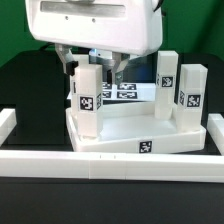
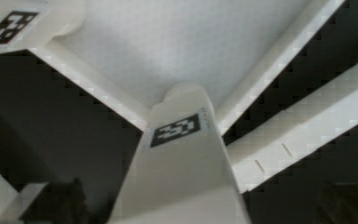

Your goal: Assemble desk

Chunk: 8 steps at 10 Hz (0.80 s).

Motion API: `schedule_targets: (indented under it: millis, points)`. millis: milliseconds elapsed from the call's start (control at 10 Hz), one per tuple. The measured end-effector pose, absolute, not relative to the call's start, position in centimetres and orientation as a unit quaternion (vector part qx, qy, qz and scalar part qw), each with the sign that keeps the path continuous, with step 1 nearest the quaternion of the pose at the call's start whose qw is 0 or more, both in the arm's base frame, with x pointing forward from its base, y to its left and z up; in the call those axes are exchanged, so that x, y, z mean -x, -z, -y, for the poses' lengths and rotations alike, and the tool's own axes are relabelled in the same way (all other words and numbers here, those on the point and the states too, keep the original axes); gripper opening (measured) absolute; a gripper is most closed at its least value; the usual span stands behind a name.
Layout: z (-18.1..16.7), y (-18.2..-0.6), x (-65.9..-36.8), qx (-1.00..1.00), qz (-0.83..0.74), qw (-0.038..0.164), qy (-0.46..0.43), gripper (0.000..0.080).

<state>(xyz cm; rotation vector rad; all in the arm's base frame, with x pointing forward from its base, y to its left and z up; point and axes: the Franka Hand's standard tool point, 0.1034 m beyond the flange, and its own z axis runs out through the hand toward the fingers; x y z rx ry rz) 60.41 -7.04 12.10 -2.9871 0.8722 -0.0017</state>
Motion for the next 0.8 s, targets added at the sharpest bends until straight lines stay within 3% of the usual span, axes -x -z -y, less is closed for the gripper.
schedule_targets:
  millis: [400, 500, 600, 800]
  points:
    - [7.28, -12.15, -60.43, 0.986, -0.164, 0.012, 0.003, 0.0649]
    - [7.29, -12.13, -60.42, 0.986, -0.164, 0.012, 0.003, 0.0521]
    - [7.29, -12.13, -60.42, 0.986, -0.165, 0.012, 0.003, 0.0521]
    - [7.29, -12.13, -60.42, 0.986, -0.168, 0.012, 0.003, 0.0289]
